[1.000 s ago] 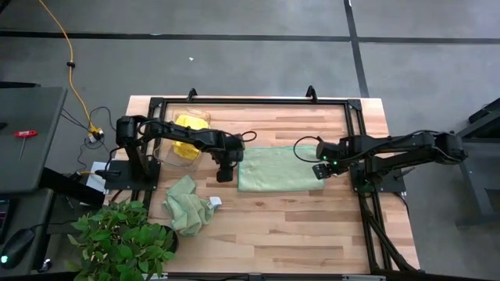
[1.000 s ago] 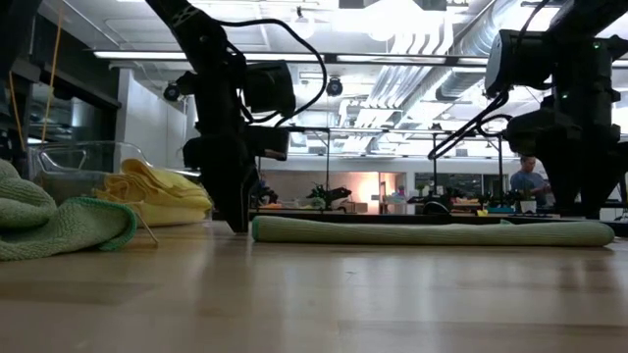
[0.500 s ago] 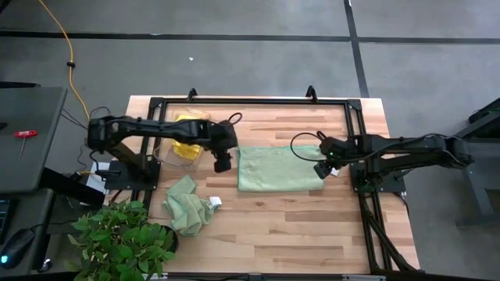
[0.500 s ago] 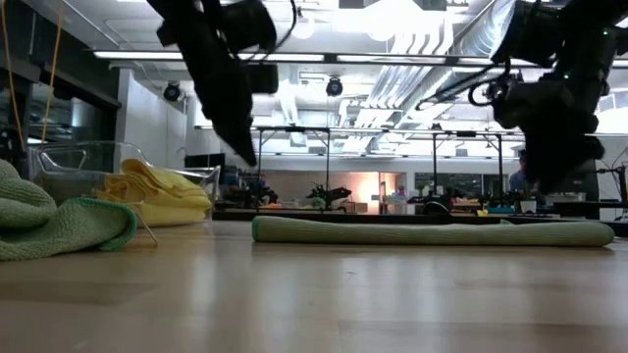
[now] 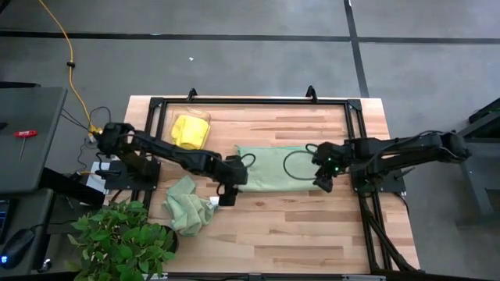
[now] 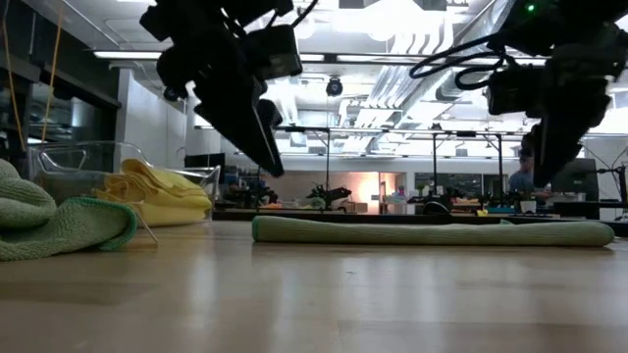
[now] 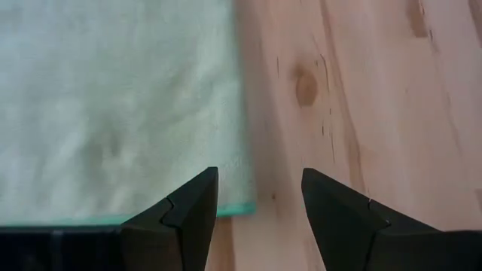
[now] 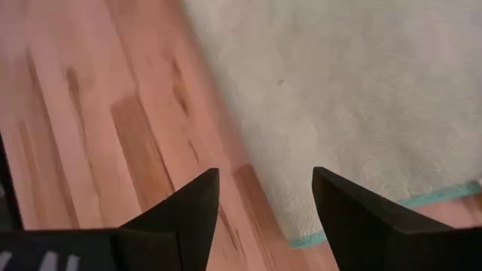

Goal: Fold microfiber towels
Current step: Fold the right green towel

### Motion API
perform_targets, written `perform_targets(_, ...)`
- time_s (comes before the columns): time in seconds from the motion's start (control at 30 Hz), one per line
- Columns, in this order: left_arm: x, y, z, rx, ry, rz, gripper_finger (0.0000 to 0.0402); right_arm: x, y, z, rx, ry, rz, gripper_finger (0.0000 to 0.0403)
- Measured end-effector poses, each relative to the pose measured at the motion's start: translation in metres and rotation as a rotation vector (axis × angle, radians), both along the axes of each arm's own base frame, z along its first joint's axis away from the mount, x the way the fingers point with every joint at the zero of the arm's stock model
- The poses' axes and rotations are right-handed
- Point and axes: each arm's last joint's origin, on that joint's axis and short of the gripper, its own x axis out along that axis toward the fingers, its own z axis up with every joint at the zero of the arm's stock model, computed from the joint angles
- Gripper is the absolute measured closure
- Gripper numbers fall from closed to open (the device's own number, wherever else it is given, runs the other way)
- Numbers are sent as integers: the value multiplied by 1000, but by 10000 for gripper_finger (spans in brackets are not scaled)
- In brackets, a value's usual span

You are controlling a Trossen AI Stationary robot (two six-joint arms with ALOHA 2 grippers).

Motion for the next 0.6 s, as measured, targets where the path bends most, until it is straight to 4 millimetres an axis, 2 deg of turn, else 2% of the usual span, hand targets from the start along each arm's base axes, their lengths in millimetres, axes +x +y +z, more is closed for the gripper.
perform_targets(0.13, 3, -5, -6, -5, 7, -3, 218, 2, 10, -5, -36, 31, 108, 197)
perform_targets(0.33, 5, -1, -6, 40, -8, -58, 218, 2, 22, -10, -99, 39, 291, 197)
perform_targets(0.47, 4, 1, -6, 73, 1, -102, 218, 3, 30, -11, -101, 34, 336, 197)
perform_targets(0.6, 3, 0, -7, 96, 7, -143, 218, 3, 35, -12, -63, 59, 276, 197)
